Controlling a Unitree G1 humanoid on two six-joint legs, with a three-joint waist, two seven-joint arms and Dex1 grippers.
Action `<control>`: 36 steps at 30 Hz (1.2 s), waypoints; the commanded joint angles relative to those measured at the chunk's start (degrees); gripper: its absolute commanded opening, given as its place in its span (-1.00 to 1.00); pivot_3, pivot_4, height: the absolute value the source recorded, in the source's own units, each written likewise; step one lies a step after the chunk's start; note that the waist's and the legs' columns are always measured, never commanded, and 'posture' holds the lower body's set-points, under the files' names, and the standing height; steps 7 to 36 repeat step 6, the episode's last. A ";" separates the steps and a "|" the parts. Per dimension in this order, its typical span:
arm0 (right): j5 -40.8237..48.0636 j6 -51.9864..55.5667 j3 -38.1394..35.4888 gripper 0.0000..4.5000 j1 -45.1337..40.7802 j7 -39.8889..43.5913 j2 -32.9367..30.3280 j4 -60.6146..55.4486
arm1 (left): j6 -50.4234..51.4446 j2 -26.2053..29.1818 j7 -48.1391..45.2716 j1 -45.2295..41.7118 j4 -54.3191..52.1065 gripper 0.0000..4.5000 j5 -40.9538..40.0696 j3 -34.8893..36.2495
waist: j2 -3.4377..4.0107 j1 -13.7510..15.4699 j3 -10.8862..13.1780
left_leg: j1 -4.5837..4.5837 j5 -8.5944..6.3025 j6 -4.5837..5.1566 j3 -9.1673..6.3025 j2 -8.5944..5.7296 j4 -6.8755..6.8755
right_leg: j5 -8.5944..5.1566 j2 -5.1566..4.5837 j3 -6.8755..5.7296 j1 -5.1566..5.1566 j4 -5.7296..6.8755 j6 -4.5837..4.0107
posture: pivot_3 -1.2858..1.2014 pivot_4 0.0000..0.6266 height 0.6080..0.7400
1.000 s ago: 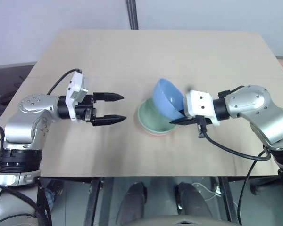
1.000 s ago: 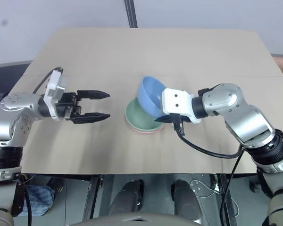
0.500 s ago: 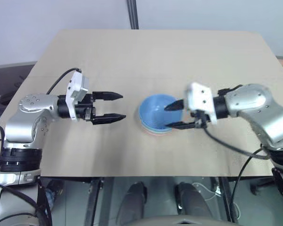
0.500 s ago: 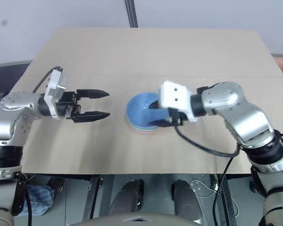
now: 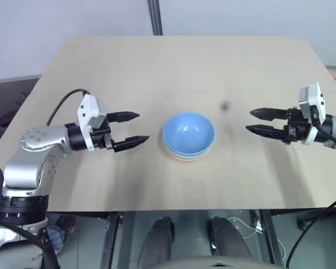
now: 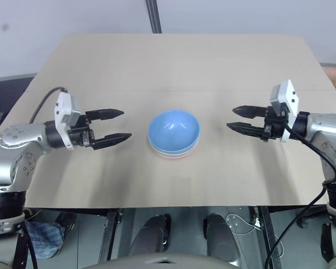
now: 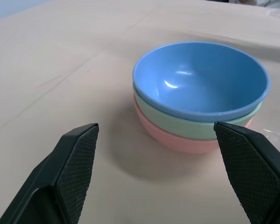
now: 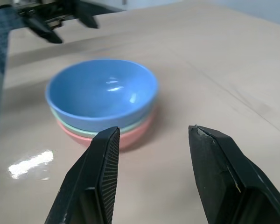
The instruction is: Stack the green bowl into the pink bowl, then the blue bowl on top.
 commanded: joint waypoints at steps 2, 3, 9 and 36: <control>0.71 -2.86 -3.04 0.08 2.30 -0.14 -1.12 0.47 | 0.55 -0.68 3.57 2.86 -4.90 0.86 -1.88 4.02 | 0.00 0.12 0.00 | -0.01 0.00 0.00 0.01 -0.01 0.00 | 0.00 -0.02 0.00 0.01 -0.03 0.00 | 0.03 -0.52 1.00; 0.80 -3.08 -3.14 0.08 2.83 -0.25 -1.07 0.56 | 0.83 -1.05 4.63 3.39 -5.54 0.86 -2.13 4.56 | 0.00 0.13 0.00 | -0.01 0.00 0.00 0.00 -0.02 0.00 | 0.00 -0.03 0.00 0.02 -0.03 0.00 | 0.03 -0.52 1.00; 0.04 -4.70 -3.12 0.08 4.48 -0.17 -1.23 1.56 | 0.83 -1.77 6.69 4.95 -7.18 0.86 -2.36 5.80 | 0.00 0.17 0.00 | -0.01 0.00 0.00 -0.01 -0.02 0.00 | 0.00 -0.04 0.00 0.03 -0.03 0.00 | 0.03 -0.52 1.00; 0.04 -4.70 -3.12 0.08 4.48 -0.17 -1.23 1.56 | 0.83 -1.77 6.69 4.95 -7.18 0.86 -2.36 5.80 | 0.00 0.17 0.00 | -0.01 0.00 0.00 -0.01 -0.02 0.00 | 0.00 -0.04 0.00 0.03 -0.03 0.00 | 0.03 -0.52 1.00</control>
